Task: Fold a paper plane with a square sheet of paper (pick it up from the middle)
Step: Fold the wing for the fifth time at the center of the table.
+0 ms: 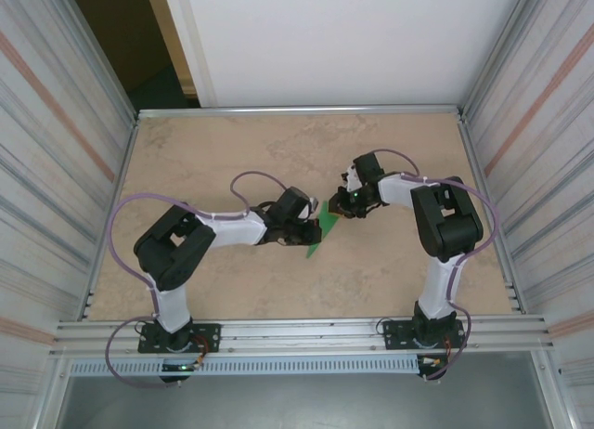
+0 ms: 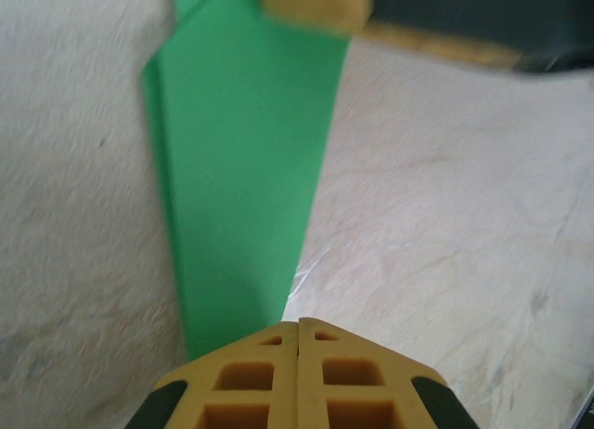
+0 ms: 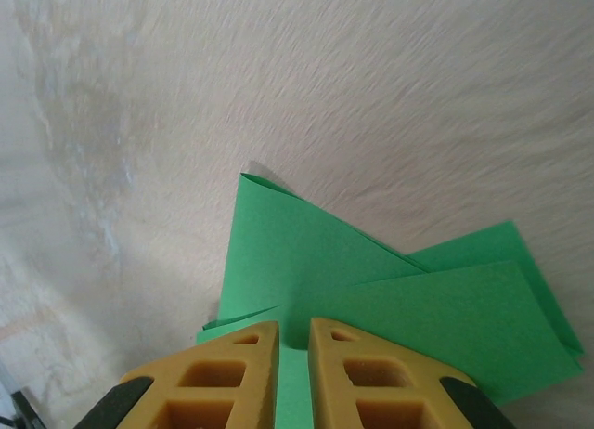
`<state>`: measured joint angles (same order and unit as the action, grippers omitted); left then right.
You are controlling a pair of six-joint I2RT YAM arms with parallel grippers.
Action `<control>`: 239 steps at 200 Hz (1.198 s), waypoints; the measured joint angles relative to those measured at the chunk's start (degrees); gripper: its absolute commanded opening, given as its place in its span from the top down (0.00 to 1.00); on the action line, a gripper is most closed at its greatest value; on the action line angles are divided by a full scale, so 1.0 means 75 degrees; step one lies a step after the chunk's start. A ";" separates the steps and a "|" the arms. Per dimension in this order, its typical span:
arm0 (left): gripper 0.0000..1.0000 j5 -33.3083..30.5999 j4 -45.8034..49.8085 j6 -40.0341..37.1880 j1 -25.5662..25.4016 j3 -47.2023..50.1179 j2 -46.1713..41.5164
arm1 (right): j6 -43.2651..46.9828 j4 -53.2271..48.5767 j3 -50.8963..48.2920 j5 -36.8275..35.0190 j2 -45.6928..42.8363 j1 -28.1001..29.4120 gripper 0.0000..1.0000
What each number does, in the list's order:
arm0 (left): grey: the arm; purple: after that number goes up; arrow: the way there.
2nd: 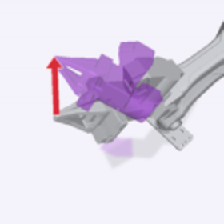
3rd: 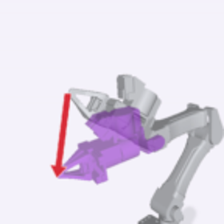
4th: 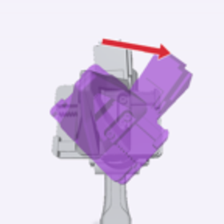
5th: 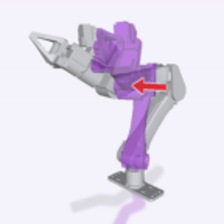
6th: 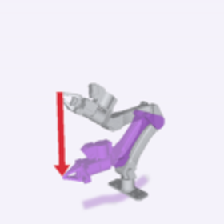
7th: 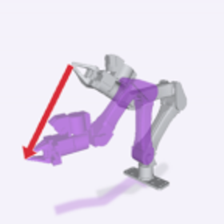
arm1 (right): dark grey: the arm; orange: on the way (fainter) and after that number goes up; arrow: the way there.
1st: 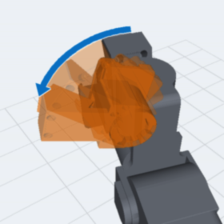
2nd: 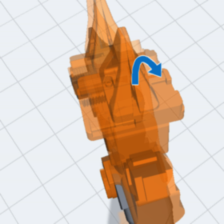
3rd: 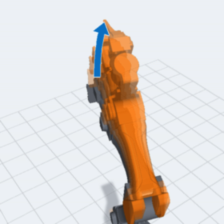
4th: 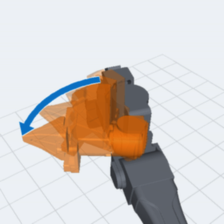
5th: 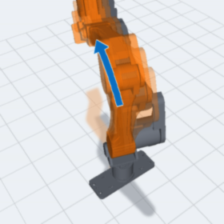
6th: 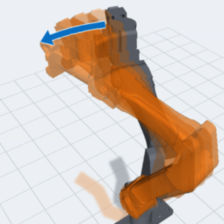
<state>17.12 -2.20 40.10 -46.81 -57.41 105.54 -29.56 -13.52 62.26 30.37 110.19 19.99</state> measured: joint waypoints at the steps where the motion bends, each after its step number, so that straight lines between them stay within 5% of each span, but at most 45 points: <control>1: 1.00 -0.0006 -0.0003 0.0000 0.0000 -0.0009 0.0000 | 0.0003 0.0000 -0.0009 0.0000 -0.0006 0.0009 0.84; 88: 1.00 -0.0542 0.0032 0.0321 0.0050 -0.0370 0.0571 | -0.0583 0.0195 -0.0286 -0.0050 -0.0303 0.0248 0.83; 147: 1.00 -0.0580 -0.0044 0.0618 0.0050 -0.0323 0.0571 | -0.0539 0.0303 -0.0574 -0.0347 -0.1740 0.0216 0.89; 239: 1.00 -0.0580 -0.0047 0.0699 0.0050 -0.0323 0.0571 | -0.0513 0.0542 -0.1105 -0.0117 -0.0729 0.0428 0.93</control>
<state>12.78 -2.55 45.34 -46.44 -59.83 109.82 -33.41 -9.45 53.98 29.50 104.73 23.20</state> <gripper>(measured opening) 0.052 0.071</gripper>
